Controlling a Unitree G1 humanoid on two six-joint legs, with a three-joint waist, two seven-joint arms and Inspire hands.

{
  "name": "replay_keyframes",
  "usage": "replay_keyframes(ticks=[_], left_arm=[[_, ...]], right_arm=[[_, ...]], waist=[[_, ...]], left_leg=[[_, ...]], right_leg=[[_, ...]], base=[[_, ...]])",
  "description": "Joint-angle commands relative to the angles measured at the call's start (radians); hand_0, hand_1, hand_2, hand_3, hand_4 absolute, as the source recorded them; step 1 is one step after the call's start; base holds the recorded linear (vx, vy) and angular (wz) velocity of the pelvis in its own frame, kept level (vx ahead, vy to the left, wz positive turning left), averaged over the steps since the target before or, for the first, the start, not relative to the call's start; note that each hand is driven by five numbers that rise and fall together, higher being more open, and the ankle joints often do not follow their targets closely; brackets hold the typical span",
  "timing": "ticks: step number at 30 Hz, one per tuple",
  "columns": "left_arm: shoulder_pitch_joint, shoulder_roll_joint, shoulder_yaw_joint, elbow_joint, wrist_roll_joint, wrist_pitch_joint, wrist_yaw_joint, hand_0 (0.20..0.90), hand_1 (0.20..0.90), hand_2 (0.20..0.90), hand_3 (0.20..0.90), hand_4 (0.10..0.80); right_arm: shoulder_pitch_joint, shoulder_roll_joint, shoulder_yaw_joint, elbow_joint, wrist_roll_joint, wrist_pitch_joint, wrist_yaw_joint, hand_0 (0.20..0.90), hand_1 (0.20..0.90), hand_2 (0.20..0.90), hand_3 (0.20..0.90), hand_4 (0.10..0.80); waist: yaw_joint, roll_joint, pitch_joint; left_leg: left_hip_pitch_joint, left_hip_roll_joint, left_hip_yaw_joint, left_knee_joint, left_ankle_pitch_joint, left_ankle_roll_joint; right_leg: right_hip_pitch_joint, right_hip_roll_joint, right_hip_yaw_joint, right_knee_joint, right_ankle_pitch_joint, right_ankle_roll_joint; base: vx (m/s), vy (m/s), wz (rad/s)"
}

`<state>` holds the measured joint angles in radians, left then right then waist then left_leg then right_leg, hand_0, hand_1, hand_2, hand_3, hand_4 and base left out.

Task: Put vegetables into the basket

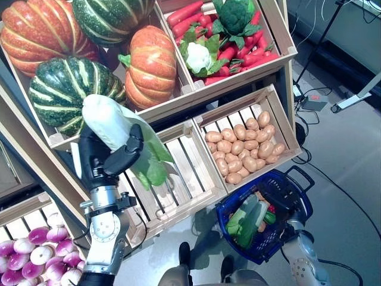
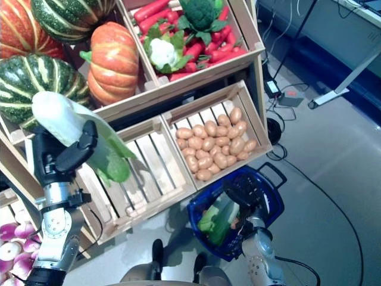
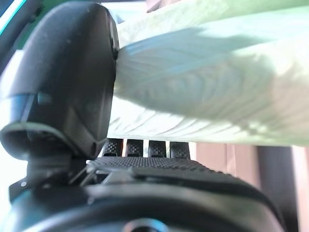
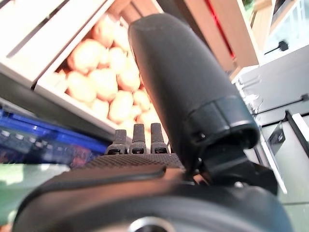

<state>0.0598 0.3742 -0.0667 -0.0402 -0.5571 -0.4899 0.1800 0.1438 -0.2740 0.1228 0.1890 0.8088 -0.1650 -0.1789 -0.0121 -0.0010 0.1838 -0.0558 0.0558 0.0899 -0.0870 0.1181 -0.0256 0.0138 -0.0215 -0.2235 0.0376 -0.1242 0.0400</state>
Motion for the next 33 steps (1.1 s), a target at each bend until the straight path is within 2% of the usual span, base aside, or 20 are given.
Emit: replay_keyframes(ticks=[1, 5, 6, 8, 15, 23, 33], left_arm=[[-0.079, 0.016, 0.021, -0.104, -0.083, -0.030, -0.111, 0.300, 0.300, 0.300, 0.300, 0.400], [-0.081, 0.028, -0.002, -0.085, -0.161, 0.055, -0.214, 0.300, 0.300, 0.300, 0.300, 0.400], [-0.081, 0.028, -0.002, -0.085, -0.161, 0.055, -0.214, 0.300, 0.300, 0.300, 0.300, 0.400], [-0.091, 0.046, -0.019, -0.073, -0.174, 0.116, -0.262, 0.300, 0.300, 0.300, 0.300, 0.400], [-0.120, 0.073, -0.067, -0.063, -0.179, 0.205, -0.343, 0.300, 0.300, 0.300, 0.300, 0.400], [-0.153, 0.103, -0.133, -0.057, -0.217, 0.225, -0.366, 0.300, 0.300, 0.300, 0.300, 0.400], [-0.165, 0.099, -0.179, -0.066, -0.251, 0.201, -0.355, 0.300, 0.300, 0.300, 0.300, 0.400]], right_arm=[[-0.026, -0.028, -0.012, -0.117, -0.096, -0.049, 0.138, 0.900, 0.900, 0.900, 0.900, 0.800], [-0.042, -0.083, -0.014, -0.169, -0.060, -0.010, 0.293, 0.900, 0.900, 0.900, 0.900, 0.800], [-0.042, -0.083, -0.014, -0.169, -0.060, -0.010, 0.293, 0.900, 0.900, 0.900, 0.900, 0.800], [-0.058, -0.146, -0.030, -0.219, -0.018, 0.016, 0.431, 0.900, 0.900, 0.900, 0.900, 0.800], [-0.119, -0.253, -0.028, -0.298, 0.019, 0.123, 0.603, 0.900, 0.900, 0.900, 0.900, 0.800], [-0.189, -0.329, 0.044, -0.329, 0.031, 0.222, 0.699, 0.900, 0.900, 0.900, 0.900, 0.800], [-0.221, -0.317, 0.145, -0.317, 0.071, 0.349, 0.727, 0.900, 0.900, 0.900, 0.900, 0.800]], waist=[[-0.003, -0.036, -0.087], [-0.009, -0.035, -0.099], [-0.009, -0.035, -0.099], [-0.011, -0.040, -0.107], [-0.010, -0.048, -0.124], [0.003, -0.053, -0.137], [0.013, -0.056, -0.148]], left_leg=[[0.034, -0.015, 0.014, 0.000, -0.080, -0.019], [0.059, -0.011, 0.029, 0.000, -0.093, -0.014], [0.059, -0.011, 0.029, 0.000, -0.093, -0.014], [0.075, -0.012, 0.036, 0.000, -0.103, -0.009], [0.100, -0.011, 0.041, 0.000, -0.121, -0.002], [0.116, -0.010, 0.039, 0.000, -0.129, 0.001], [0.126, -0.007, 0.030, 0.000, -0.132, -0.003]], right_leg=[[0.006, -0.059, 0.008, -0.125, 0.172, 0.042], [0.016, -0.063, 0.008, -0.125, 0.173, 0.048], [0.016, -0.063, 0.008, -0.125, 0.173, 0.048], [0.025, -0.066, 0.015, -0.125, 0.172, 0.053], [0.038, -0.069, 0.031, -0.125, 0.170, 0.062], [0.052, -0.073, 0.035, -0.125, 0.169, 0.068], [0.064, -0.078, 0.026, -0.125, 0.163, 0.070]], base=[[0.037, 0.007, 0.00], [0.016, -0.002, -0.01], [0.026, -0.014, -0.03], [0.040, -0.010, -0.04], [0.028, 0.005, -0.05], [0.008, 0.001, 0.00], [0.009, 0.003, 0.01]])
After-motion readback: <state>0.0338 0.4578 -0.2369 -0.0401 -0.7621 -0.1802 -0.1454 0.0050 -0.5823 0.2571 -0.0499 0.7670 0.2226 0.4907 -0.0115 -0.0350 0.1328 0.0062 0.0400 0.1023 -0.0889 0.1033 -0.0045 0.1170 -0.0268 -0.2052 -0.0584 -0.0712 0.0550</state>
